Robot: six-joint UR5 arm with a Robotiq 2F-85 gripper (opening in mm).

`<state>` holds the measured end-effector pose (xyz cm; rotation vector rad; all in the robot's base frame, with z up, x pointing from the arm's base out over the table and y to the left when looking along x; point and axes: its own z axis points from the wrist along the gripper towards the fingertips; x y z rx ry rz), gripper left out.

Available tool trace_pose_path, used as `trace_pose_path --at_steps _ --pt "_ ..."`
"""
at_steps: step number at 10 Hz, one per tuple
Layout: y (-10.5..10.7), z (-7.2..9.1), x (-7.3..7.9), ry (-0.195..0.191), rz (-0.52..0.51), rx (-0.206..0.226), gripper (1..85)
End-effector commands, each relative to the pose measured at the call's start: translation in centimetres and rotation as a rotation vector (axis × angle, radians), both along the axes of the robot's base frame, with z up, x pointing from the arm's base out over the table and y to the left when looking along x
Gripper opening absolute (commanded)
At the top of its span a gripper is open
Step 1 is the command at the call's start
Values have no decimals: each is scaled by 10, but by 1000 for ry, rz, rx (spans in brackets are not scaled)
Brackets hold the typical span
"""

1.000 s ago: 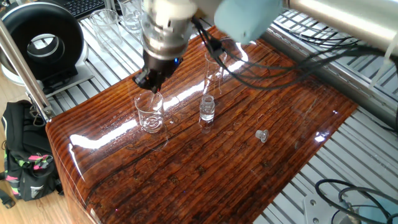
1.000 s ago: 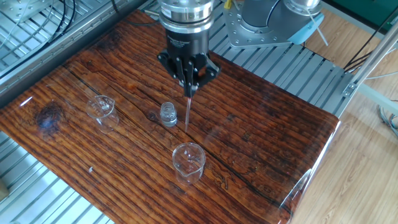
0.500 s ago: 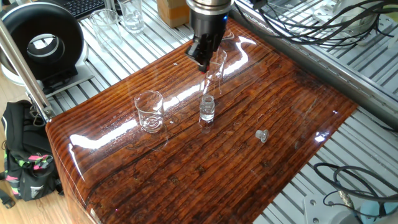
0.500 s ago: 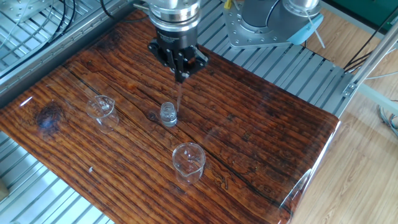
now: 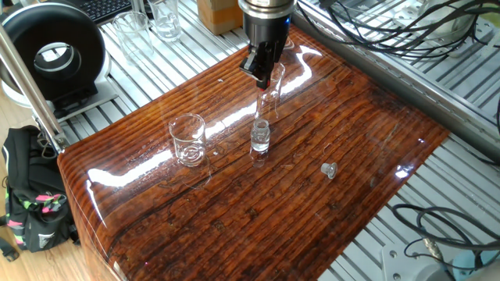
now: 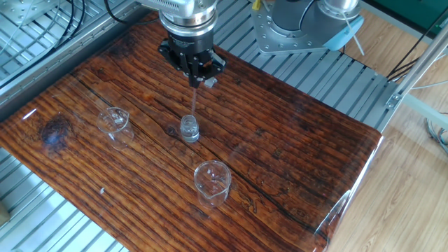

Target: Transfer liquid using a dropper

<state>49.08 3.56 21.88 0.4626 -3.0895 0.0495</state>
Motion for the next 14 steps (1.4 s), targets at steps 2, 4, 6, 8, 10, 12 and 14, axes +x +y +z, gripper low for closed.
trace_pose_path --at_steps 2,4,6,8,10,12,14 --pt "-8 -8 12 0 28 -10 17" --pt "-1 -11 13 10 16 15 17" --pt "-4 -13 15 11 17 7 17" --pt "-5 -15 15 16 17 9 17" --pt "-3 -16 12 31 11 18 17" --pt "-4 -17 9 43 7 15 17" --pt "-4 -18 9 51 5 18 17"
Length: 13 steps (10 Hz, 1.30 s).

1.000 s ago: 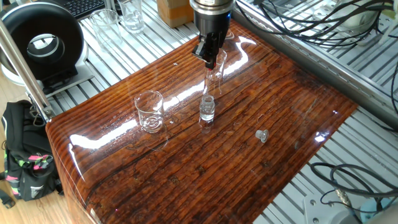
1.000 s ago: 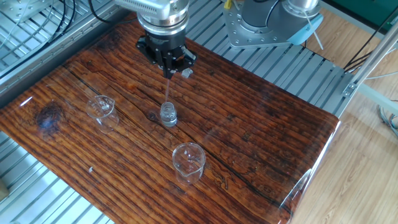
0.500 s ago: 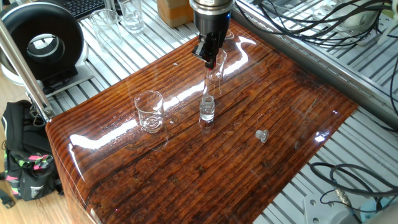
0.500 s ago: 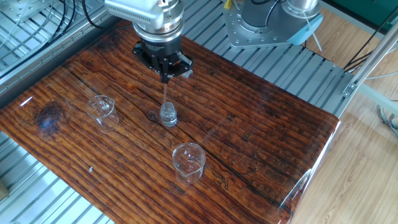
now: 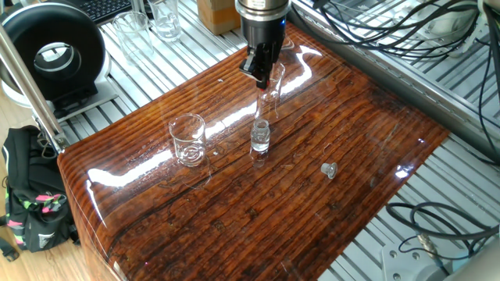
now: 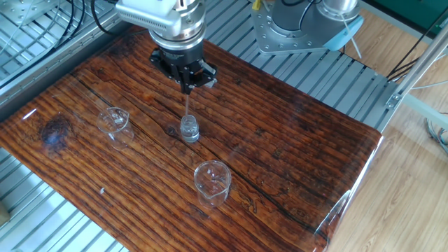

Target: Transfer liquid using a dropper

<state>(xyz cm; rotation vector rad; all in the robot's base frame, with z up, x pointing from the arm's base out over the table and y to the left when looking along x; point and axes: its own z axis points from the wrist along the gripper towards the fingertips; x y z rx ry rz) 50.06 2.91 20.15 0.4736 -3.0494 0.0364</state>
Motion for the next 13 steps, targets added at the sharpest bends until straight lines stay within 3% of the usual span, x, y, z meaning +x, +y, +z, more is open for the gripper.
trace_pose_path --at_steps 1,13 --pt "3 -1 -1 13 -5 15 17" --pt "-4 -19 4 49 1 17 17"
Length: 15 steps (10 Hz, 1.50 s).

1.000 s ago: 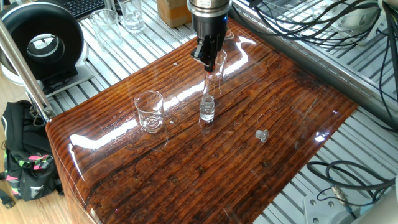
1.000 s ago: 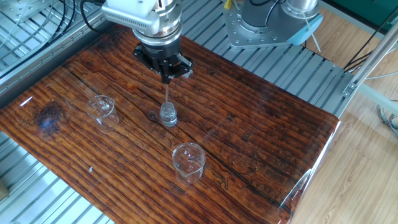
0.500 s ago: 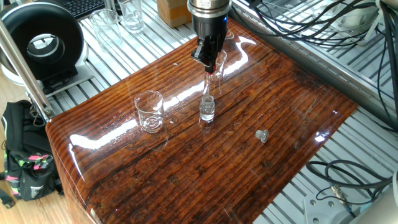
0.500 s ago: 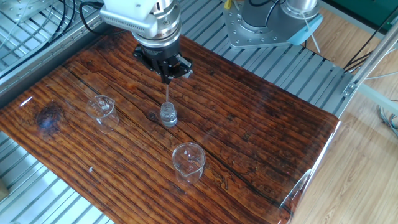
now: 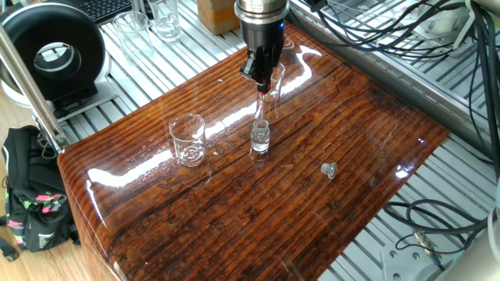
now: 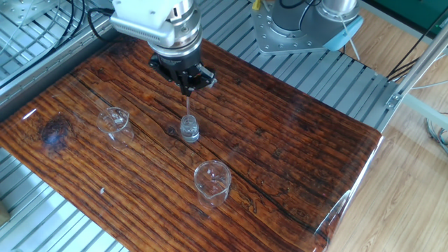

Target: Transfer liquid using a dropper

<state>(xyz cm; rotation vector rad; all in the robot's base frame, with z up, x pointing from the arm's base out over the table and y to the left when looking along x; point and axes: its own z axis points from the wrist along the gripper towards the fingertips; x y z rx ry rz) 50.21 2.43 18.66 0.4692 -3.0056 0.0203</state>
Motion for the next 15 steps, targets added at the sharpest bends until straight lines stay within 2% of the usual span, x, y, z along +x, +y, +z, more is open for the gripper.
trace_pose_path --at_steps 1,6,15 --pt "1 -5 3 3 -1 17 17" --pt "8 -12 7 17 -6 33 17" --pt "7 -30 3 39 -5 38 17"
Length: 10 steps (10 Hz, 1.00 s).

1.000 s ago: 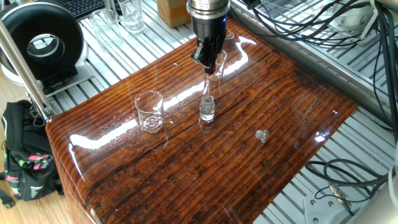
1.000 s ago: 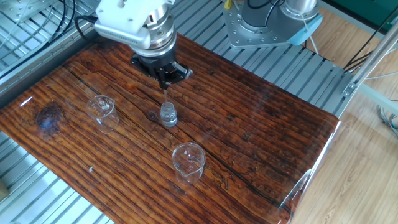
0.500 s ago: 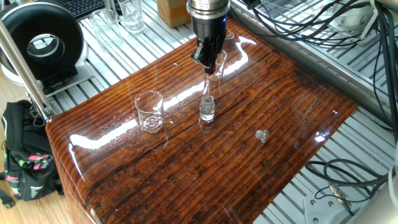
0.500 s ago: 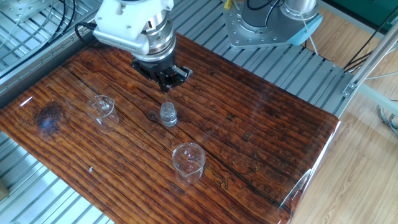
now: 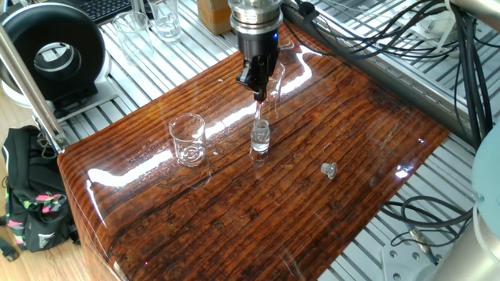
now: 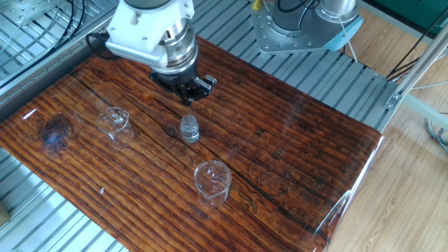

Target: Transfer liquid using a dropper

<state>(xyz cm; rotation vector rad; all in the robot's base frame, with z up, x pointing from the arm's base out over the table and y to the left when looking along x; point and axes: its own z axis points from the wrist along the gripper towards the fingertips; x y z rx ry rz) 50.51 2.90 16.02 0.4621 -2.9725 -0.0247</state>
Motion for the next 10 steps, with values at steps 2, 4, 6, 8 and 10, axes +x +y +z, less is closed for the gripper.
trace_pose_path --at_steps 2,4,6,8,10 --pt "-2 -11 2 -1 -1 11 17" --pt "-3 -16 1 -1 -1 26 17" --pt "-3 -17 2 -2 -4 26 17" --pt "-3 -21 4 -9 -5 23 17" --pt "-3 -28 6 -13 -7 29 17"
